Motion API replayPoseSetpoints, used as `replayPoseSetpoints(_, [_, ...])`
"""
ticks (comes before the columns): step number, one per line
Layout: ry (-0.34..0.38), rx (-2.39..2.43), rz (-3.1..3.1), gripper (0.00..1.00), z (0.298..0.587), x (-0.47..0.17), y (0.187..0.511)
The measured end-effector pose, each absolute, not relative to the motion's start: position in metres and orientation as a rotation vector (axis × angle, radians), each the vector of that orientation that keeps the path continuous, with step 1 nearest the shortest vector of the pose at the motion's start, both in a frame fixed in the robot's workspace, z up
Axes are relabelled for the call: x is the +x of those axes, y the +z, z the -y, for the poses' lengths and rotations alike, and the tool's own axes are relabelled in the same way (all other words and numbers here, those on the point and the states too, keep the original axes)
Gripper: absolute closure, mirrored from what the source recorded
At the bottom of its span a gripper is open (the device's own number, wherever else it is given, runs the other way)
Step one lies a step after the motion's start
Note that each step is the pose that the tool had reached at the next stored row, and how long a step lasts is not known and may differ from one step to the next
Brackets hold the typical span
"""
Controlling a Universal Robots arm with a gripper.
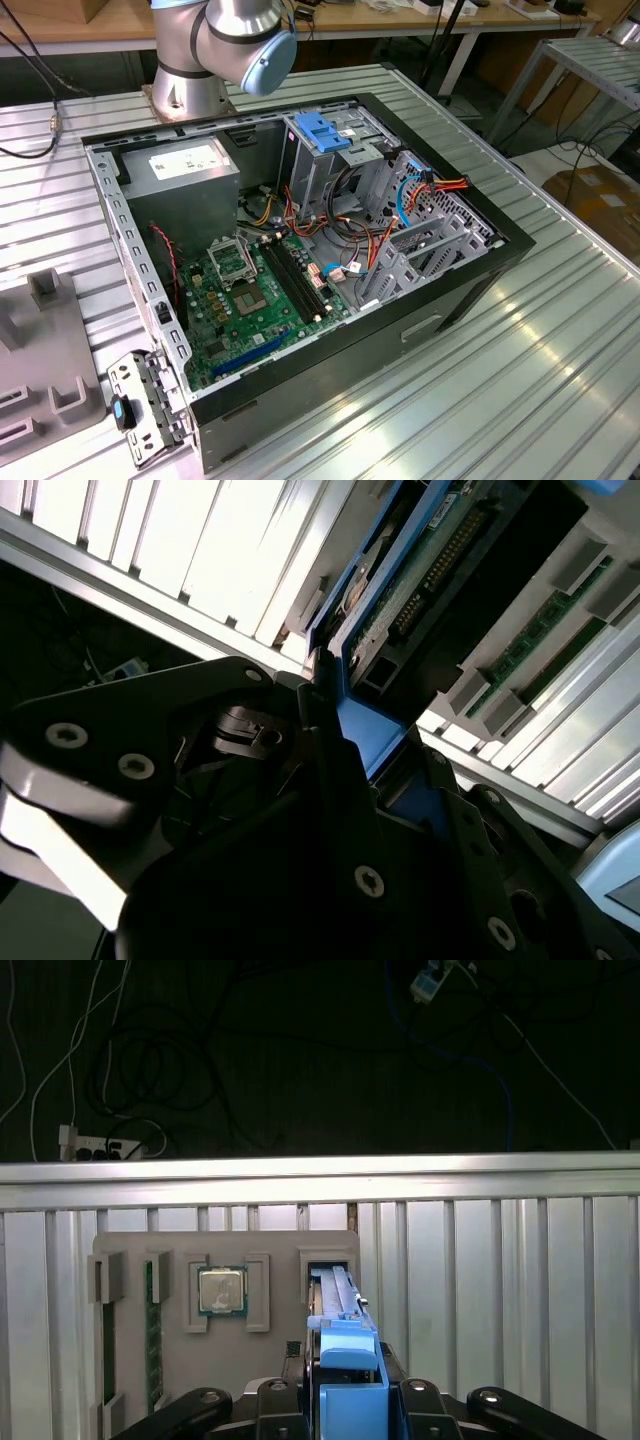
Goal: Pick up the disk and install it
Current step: 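Pick up the disk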
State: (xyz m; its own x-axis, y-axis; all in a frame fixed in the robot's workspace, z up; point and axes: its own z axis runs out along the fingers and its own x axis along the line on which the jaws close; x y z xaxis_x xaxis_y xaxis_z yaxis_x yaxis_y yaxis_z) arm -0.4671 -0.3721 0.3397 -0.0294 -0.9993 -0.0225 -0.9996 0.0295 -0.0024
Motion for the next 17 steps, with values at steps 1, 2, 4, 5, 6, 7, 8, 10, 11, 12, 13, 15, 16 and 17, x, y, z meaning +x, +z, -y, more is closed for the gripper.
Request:
replayPoseSetpoints(1, [0.022, -2.176, -2.241, 0.63, 0.372, -0.467, 0.340])
replayPoseSetpoints(2, [0.022, -2.176, -2.241, 0.63, 0.372, -0.467, 0.340])
replayPoseSetpoints(4, [0.022, -2.176, -2.241, 0.63, 0.372, -0.467, 0.343])
replayPoseSetpoints(5, [0.022, -2.176, -2.241, 0.63, 0.372, -0.467, 0.344])
replayPoseSetpoints(6, [0.022, -2.176, -2.241, 0.63, 0.372, -0.467, 0.346])
replayPoseSetpoints(7, [0.022, -2.176, -2.241, 0.63, 0.372, -0.467, 0.347])
replayPoseSetpoints(8, [0.022, -2.176, -2.241, 0.63, 0.372, -0.467, 0.347])
replayPoseSetpoints(10, [0.022, -2.176, -2.241, 0.63, 0.372, -0.467, 0.349])
replayPoseSetpoints(11, [0.022, -2.176, -2.241, 0.63, 0.372, -0.467, 0.350])
replayPoseSetpoints(12, [0.022, -2.176, -2.241, 0.63, 0.372, -0.467, 0.351])
replayPoseSetpoints(13, [0.022, -2.176, -2.241, 0.63, 0.372, -0.467, 0.351])
replayPoseSetpoints(15, [0.022, -2.176, -2.241, 0.63, 0.372, -0.467, 0.353])
replayPoseSetpoints(16, [0.022, -2.176, -2.241, 0.63, 0.372, -0.467, 0.353])
replayPoseSetpoints(17, [0.022, -2.176, -2.241, 0.63, 0.372, -0.467, 0.354])
